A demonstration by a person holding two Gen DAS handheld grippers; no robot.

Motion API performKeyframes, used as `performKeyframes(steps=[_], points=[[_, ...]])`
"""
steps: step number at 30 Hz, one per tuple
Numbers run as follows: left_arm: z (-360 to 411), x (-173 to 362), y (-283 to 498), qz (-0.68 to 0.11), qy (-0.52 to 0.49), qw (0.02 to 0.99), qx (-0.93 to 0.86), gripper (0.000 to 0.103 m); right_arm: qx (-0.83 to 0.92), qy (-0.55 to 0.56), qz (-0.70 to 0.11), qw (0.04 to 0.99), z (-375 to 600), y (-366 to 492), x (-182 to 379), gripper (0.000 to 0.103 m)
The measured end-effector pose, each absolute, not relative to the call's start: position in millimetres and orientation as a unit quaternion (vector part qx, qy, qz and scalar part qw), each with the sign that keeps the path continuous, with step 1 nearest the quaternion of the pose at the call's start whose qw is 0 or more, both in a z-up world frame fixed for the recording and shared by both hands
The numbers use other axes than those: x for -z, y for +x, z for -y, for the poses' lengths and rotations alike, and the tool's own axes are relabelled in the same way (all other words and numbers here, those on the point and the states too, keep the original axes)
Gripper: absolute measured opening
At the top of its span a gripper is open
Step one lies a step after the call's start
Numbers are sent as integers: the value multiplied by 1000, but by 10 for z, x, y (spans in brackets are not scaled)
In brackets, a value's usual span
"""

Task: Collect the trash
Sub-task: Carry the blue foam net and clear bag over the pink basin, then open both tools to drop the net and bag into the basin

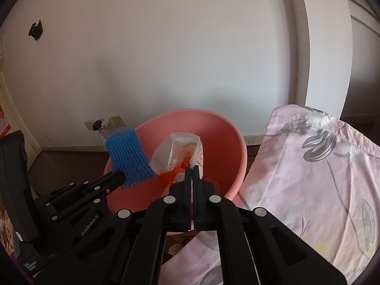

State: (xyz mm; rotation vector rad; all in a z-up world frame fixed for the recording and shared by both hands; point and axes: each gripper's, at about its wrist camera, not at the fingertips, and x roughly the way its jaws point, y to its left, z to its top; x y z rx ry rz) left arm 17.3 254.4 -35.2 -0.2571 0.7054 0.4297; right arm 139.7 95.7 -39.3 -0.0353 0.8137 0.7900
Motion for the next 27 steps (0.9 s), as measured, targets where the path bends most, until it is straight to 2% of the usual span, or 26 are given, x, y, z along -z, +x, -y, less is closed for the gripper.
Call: performKeyframes(steps=[23, 27], points=[[-2625, 550, 271, -374, -136, 894, -206, 5, -368, -35, -415, 831, -1078, 1473, 567, 1], [-2633, 558, 267, -375, -134, 894, -205, 10, -362, -35, -423, 830, -1082, 1500, 589, 1]])
